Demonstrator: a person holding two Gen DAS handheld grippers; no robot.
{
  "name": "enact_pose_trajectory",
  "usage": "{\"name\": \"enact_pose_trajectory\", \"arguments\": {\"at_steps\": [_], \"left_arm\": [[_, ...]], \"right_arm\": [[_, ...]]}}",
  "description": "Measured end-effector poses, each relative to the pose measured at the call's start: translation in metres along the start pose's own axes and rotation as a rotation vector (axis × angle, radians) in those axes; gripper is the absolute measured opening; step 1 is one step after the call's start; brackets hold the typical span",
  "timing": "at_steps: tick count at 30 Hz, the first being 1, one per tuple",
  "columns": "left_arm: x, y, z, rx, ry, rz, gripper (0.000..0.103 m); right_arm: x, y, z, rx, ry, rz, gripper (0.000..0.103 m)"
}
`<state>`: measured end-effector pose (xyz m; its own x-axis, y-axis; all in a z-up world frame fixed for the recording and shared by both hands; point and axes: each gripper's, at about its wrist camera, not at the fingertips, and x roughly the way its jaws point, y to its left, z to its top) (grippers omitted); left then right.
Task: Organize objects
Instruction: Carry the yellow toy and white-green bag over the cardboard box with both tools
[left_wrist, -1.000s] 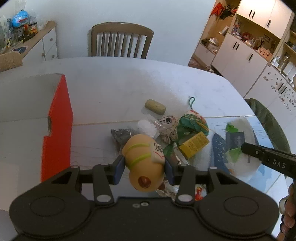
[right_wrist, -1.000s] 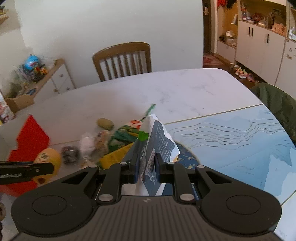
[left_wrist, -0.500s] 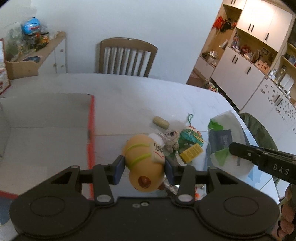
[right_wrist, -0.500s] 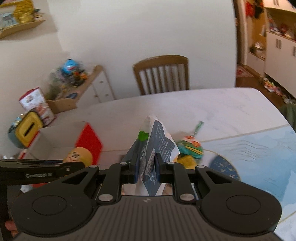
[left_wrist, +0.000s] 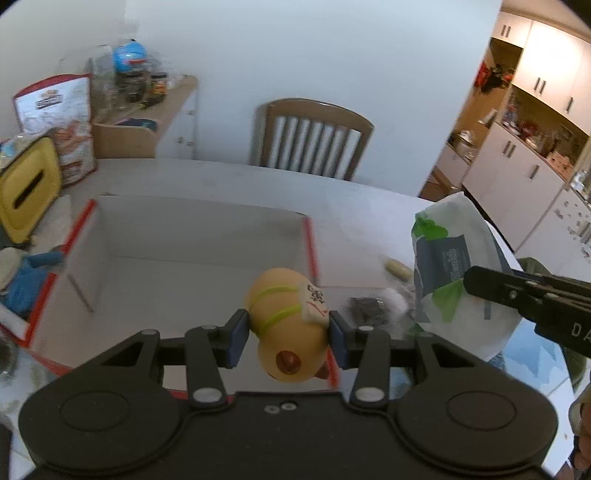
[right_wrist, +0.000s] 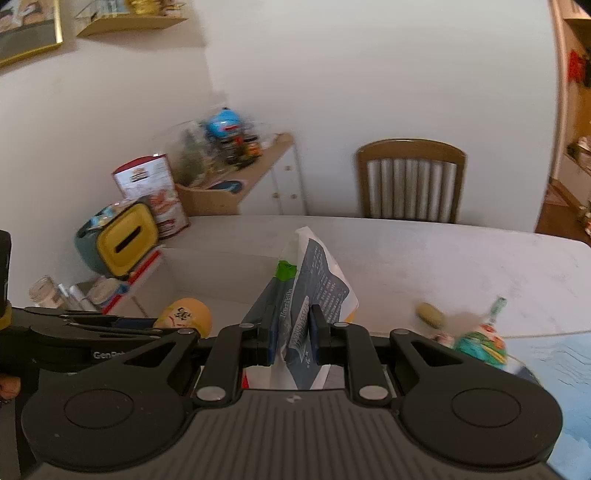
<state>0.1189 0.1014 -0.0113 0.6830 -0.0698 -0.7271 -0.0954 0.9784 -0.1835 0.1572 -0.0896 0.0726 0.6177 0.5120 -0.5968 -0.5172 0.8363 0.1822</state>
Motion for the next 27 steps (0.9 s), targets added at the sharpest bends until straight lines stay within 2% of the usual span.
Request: {"name": "enact_pose_trajectory", "arguments": {"at_steps": [9, 16, 21, 27], "left_arm": [[-0.004, 0.046, 0.000, -0.021, 0.002, 0.058, 0.045], [0.002, 0.076, 0.005, -0.014, 0.016, 0.123, 0.045], [0.018, 0.091, 0.008, 0.018, 0.030, 0.151, 0.045], [0.045, 0.106, 0.006, 0.036, 0.092, 0.172, 0.045]], "right_arm": [[0.039, 0.044, 0.005, -0.010, 0.033, 0.060, 0.017], [0.071, 0.060, 0.007, -0.015, 0.050, 0.077, 0.017], [0.096, 0.073, 0.005, -0.034, 0.078, 0.081, 0.017], [0.130, 0.090, -0.006, -0.068, 0.145, 0.080, 0.017]]}}
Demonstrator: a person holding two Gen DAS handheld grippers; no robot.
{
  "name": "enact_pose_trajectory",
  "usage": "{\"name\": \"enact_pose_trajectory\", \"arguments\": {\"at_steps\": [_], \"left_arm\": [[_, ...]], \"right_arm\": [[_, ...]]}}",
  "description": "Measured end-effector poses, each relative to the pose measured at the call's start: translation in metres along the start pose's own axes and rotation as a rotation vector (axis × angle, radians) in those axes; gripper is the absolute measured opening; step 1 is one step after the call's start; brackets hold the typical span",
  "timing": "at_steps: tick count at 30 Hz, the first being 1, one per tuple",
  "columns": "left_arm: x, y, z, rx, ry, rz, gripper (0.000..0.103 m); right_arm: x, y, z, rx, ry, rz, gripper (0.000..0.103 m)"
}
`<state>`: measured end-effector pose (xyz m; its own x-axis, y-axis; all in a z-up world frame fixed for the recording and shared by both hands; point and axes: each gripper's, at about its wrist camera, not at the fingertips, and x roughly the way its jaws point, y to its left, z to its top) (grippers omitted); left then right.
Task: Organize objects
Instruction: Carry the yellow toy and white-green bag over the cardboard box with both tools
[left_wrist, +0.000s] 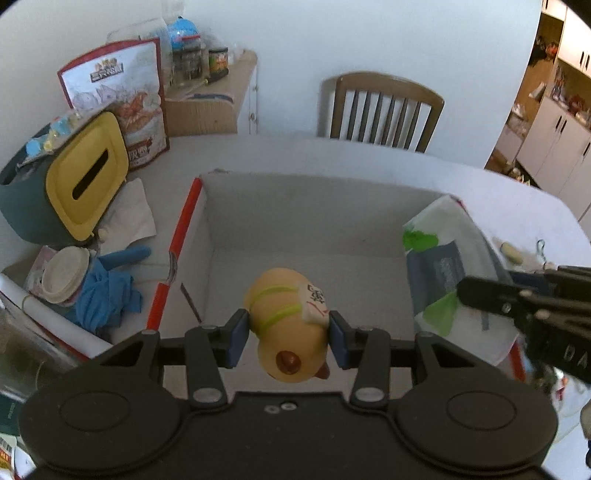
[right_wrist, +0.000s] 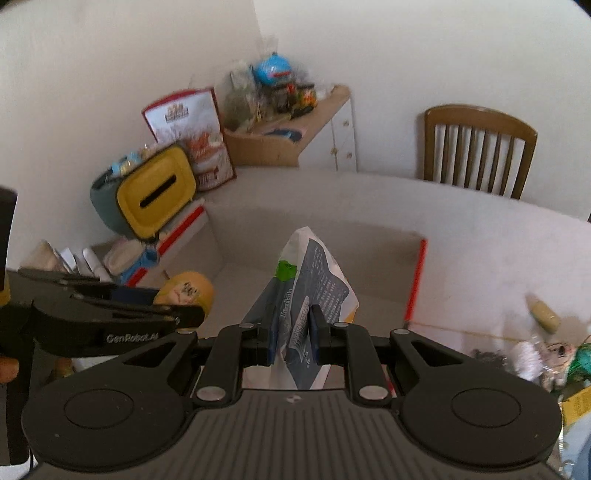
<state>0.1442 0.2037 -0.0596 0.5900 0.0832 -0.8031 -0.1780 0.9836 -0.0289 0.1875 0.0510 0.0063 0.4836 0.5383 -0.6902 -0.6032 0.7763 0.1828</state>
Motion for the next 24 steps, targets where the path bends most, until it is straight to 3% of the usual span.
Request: {"name": "enact_pose_trajectory", "arguments": {"at_steps": [12, 24], "left_arm": [[0.037, 0.007, 0.006, 0.046, 0.095, 0.018, 0.045], [0.060, 0.000, 0.013, 0.105, 0.215, 0.058, 0.045]], "right_arm": [[0.058, 0.013, -0.013, 0.002, 0.117, -0.013, 0.017], [0.086, 0.012, -0.018, 0.022, 0.237, -0.045, 0.017]]}}
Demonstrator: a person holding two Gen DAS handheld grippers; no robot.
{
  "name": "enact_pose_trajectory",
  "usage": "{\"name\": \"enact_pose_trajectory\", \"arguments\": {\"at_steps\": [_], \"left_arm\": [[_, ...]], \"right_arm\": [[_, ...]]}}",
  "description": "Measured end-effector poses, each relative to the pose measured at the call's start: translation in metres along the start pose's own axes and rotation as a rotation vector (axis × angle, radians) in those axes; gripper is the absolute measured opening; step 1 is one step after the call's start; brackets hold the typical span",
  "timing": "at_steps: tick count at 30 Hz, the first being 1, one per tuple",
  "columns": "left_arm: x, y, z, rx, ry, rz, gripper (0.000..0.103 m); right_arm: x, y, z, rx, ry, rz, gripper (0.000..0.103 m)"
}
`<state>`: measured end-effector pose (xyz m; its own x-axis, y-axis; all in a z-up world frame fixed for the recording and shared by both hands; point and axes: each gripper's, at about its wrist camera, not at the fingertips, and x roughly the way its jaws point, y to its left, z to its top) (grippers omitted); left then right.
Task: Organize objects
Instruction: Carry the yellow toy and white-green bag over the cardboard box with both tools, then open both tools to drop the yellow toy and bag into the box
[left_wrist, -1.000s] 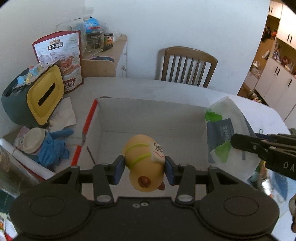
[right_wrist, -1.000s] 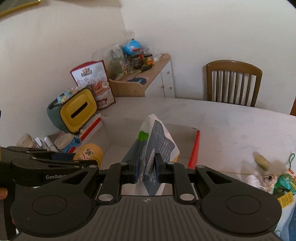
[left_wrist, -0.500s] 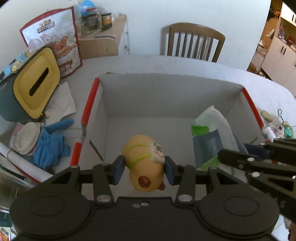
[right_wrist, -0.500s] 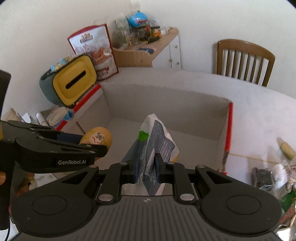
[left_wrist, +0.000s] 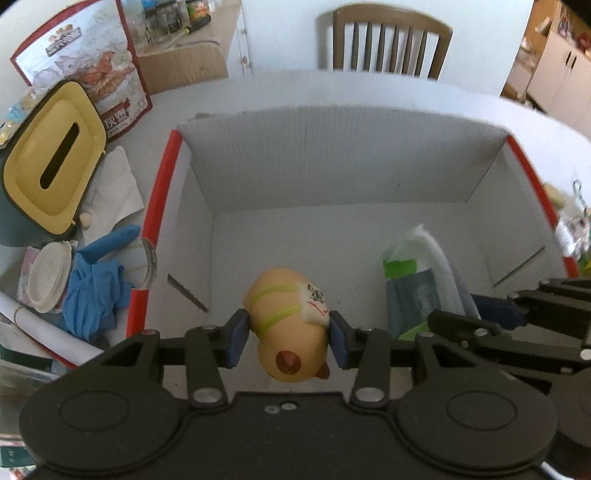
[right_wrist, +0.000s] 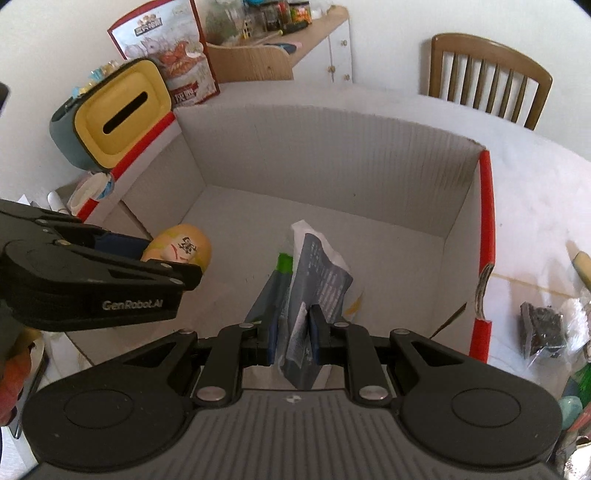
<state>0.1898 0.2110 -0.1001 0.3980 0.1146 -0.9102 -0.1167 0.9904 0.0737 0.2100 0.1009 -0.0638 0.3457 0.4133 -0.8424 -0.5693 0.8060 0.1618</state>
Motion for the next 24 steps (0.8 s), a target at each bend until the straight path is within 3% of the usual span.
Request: {"name": "enact_pose_trajectory", "arguments": {"at_steps": [3, 13, 17, 24], "left_arm": [[0.010, -0.001, 0.002, 0.006, 0.058, 0.007, 0.045], [0.019, -0.009, 0.008, 0.022, 0.110, 0.009, 0.052], [0.023, -0.008, 0.006, 0.023, 0.103, 0.017, 0.064], [0.014, -0.005, 0.001, -0.002, 0.065, 0.014, 0.068]], "right_arm": [[0.002, 0.001, 0.000, 0.004, 0.006, 0.004, 0.017], [0.002, 0.004, -0.001, -0.002, 0.009, 0.009, 0.017], [-0.002, 0.001, -0.002, 0.010, 0.002, 0.021, 0.020], [-0.015, -0.006, -0.003, 0.032, -0.030, 0.028, 0.024]]}}
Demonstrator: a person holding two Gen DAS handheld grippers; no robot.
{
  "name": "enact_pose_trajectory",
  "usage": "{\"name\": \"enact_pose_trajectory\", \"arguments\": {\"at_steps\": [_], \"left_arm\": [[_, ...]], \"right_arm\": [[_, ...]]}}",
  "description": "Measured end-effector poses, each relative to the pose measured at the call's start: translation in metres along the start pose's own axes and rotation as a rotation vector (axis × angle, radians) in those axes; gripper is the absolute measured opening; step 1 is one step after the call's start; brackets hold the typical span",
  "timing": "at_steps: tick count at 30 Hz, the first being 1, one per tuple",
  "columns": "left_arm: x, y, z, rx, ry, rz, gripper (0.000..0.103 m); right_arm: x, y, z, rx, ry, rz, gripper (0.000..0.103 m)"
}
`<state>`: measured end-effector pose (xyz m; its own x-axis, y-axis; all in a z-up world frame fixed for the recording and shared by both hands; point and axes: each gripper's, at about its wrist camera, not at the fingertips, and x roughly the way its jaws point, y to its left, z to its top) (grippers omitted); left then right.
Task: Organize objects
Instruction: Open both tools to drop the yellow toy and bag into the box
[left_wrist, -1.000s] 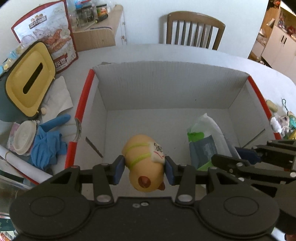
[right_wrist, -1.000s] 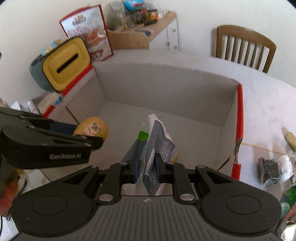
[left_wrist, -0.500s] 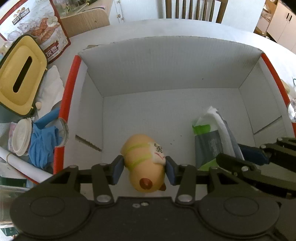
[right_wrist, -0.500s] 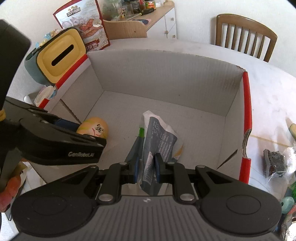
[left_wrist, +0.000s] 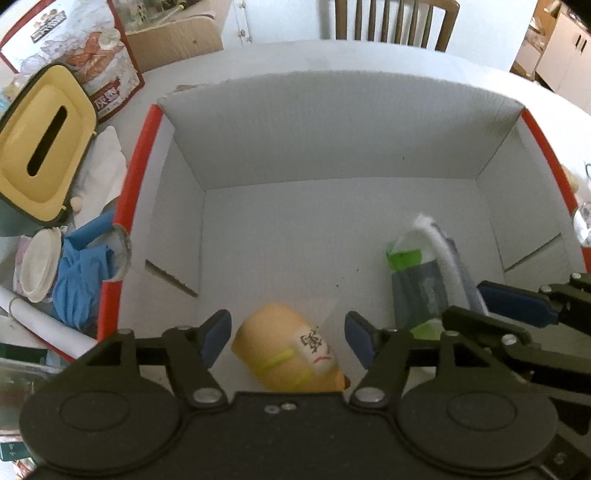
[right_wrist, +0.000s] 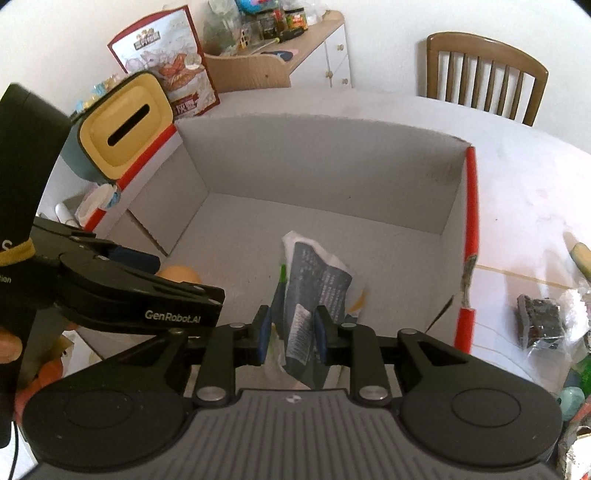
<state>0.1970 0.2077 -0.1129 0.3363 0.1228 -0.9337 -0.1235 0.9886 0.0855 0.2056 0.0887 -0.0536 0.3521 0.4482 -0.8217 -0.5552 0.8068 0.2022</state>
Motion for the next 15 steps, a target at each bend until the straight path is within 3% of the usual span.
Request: {"name": "enact_pose_trajectory", "arguments": {"at_steps": [4, 10, 13, 15], "left_arm": [[-0.011, 0.002, -0.004, -0.013, -0.036, -0.002, 0.071], [-0.031, 0.004, -0.009, -0.031, -0.092, -0.010, 0.071], [-0.049, -0.001, -0.014, -0.025, -0.128, -0.008, 0.071], [-0.054, 0.000, -0.011, -0.027, -0.151, -0.009, 0.071]], "right_arm": [[-0.014, -0.004, -0.001, 0.000, -0.016, 0.019, 0.031], [-0.042, -0.008, -0.003, -0.009, -0.069, 0.030, 0.032], [-0.059, -0.009, -0.005, -0.020, -0.103, 0.035, 0.054], [-0.071, -0.010, -0.007, -0.032, -0.127, 0.041, 0.057]]}}
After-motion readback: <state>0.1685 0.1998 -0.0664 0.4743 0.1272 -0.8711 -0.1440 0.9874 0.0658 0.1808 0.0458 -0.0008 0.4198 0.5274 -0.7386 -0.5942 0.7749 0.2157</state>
